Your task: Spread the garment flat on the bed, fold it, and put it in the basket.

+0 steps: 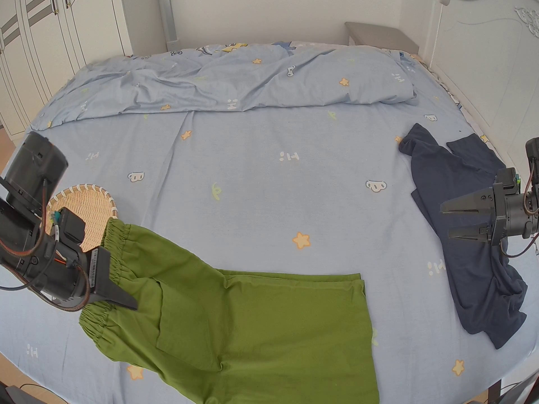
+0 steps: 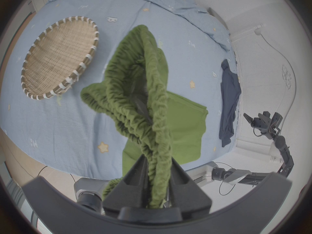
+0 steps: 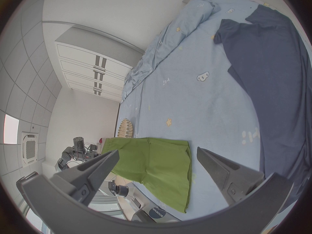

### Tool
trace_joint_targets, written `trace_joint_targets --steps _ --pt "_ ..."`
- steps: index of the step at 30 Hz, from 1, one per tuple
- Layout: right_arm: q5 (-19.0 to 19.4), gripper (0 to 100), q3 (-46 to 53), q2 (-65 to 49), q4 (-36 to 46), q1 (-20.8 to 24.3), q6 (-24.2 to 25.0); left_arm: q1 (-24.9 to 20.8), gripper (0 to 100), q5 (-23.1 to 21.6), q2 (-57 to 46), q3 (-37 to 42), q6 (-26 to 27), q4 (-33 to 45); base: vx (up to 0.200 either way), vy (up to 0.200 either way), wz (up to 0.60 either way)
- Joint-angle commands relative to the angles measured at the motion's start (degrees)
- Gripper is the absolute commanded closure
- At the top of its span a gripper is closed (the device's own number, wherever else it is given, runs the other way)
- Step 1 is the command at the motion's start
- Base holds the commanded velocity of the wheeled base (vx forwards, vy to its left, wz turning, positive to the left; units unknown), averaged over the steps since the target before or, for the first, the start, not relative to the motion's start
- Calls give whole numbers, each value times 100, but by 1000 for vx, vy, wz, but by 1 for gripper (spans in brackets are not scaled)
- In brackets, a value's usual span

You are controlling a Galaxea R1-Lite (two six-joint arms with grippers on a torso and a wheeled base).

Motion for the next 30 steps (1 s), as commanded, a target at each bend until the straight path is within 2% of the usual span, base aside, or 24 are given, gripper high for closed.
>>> trace_joint_targets --steps 1,12,22,27,30 --pt "-13 0 -156 -11 11 -146 -6 -1089 100 330 477 -534 -578 78 0 0 0" --pt "-22 0 -139 7 -7 -163 -15 -2196 100 339 996 -806 -543 -72 0 0 0" --pt "-22 0 -139 25 -7 -163 -15 -2873 100 365 1497 -1430 -499 -195 0 0 0" --pt "-22 0 -183 25 -16 -295 -15 -3313 100 383 1620 -1422 -490 -239 0 0 0" --pt "-22 0 -174 25 -16 -304 -15 -3427 100 374 1734 -1422 -490 -336 0 0 0"
